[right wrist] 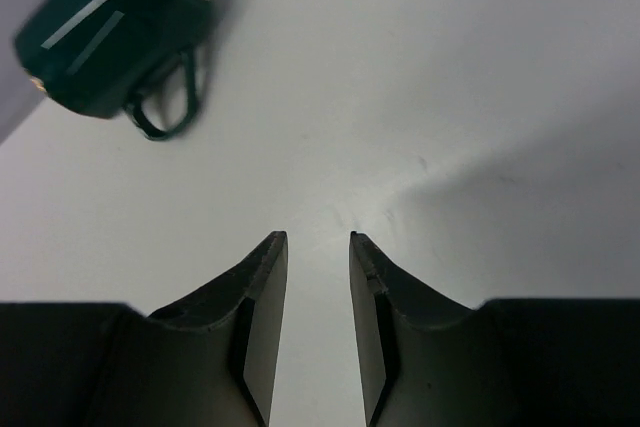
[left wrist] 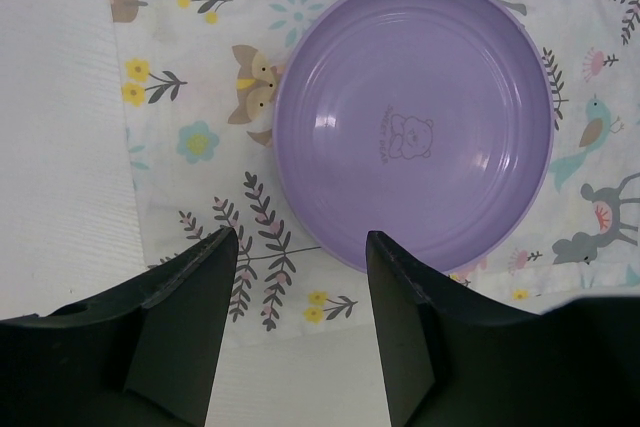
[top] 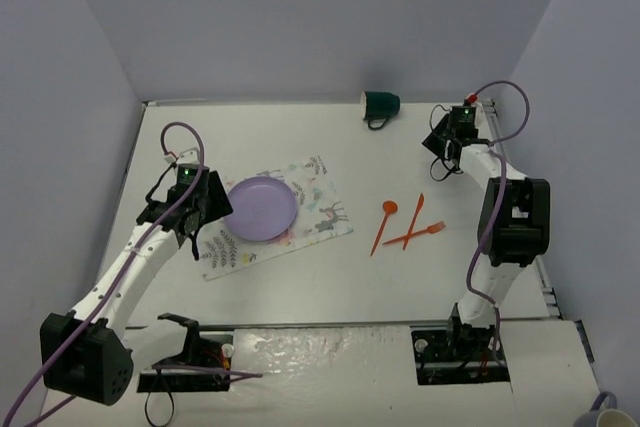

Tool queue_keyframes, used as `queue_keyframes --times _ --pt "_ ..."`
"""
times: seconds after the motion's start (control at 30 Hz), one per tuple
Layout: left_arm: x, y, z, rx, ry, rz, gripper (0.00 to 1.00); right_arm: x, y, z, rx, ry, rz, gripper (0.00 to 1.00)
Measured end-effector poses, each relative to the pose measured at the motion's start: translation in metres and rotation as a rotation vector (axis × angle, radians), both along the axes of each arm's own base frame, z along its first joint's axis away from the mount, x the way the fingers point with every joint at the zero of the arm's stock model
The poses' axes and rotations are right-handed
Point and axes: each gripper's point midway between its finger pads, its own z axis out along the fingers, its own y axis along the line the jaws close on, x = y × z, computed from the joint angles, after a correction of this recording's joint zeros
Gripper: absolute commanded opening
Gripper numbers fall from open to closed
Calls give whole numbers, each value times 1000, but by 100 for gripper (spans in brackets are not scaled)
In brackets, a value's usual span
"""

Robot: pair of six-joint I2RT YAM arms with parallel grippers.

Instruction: Set the dinner table for one person

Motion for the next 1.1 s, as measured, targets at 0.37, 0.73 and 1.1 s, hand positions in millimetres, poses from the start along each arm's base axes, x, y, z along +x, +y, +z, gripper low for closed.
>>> queue_keyframes --times 0.37,0.73,1.1 --pt "0 0 2 -3 -12 1 51 85 160 38 -257 -110 272 35" --pt "-4 4 5 5 -34 13 51 71 178 -9 -711 17 266 38" --pt "-2 4 4 5 -44 15 51 86 164 3 -948 5 160 37"
